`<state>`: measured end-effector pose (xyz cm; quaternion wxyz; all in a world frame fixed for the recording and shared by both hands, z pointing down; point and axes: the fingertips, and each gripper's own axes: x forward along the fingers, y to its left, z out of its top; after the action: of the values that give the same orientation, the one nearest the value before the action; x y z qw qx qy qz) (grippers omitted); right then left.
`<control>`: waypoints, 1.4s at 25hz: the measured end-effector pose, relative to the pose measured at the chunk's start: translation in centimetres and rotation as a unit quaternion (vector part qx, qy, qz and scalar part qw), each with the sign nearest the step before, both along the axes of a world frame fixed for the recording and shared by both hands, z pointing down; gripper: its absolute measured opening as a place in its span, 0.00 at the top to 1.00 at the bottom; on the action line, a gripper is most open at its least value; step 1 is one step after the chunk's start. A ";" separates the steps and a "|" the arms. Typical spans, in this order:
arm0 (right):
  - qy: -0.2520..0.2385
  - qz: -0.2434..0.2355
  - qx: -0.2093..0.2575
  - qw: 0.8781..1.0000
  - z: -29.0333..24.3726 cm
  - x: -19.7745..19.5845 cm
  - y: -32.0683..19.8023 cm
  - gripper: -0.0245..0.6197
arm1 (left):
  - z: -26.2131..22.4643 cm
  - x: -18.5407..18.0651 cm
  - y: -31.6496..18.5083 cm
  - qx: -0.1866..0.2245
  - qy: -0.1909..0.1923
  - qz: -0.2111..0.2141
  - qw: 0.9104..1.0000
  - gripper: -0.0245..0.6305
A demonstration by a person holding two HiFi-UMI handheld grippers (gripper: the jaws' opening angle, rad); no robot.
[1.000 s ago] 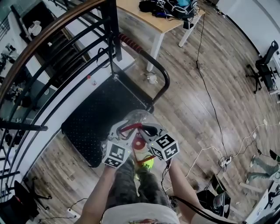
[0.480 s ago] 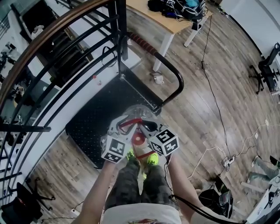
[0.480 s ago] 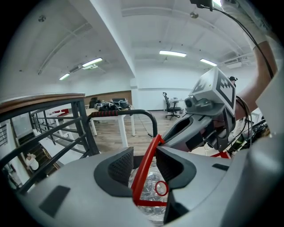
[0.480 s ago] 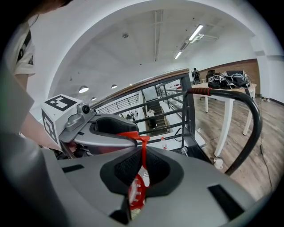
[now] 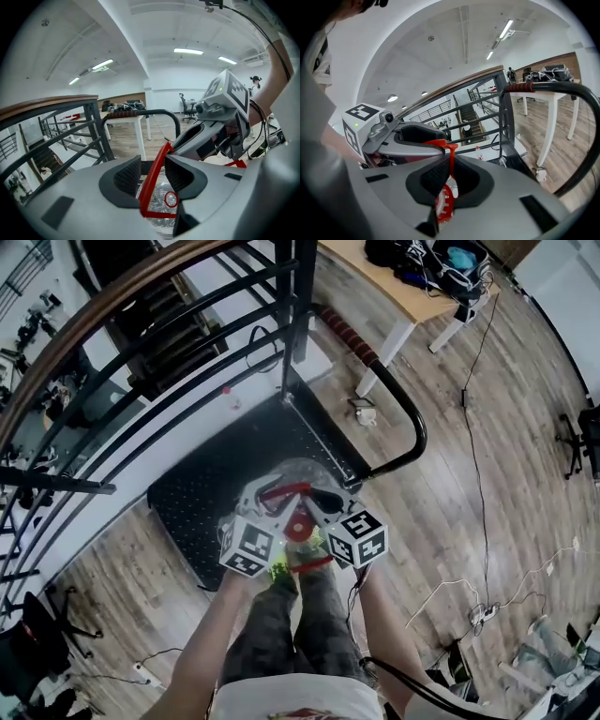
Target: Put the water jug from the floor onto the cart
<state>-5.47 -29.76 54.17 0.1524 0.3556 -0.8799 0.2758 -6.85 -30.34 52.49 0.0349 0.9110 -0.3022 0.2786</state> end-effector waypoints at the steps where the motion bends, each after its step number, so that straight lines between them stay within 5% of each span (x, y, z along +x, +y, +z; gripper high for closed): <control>1: -0.003 -0.004 -0.002 1.000 0.2 0.1 -0.5 0.91 | 0.2 0.0 -0.5 -0.002 -0.001 -0.005 1.000 0.75; 26: -0.036 -0.044 -0.050 0.997 8.4 2.3 -10.8 0.91 | 7.9 2.4 -10.6 -0.048 -0.015 -0.064 0.997 0.75; 35: -0.033 -0.053 -0.046 0.997 9.3 3.1 -14.2 0.91 | 8.6 2.4 -13.7 -0.044 0.017 -0.082 0.996 0.75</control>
<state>-2.38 -44.01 63.49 0.1539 0.2923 -0.8883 0.3190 -4.42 -44.03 61.09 0.1024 0.8853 -0.3625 0.2726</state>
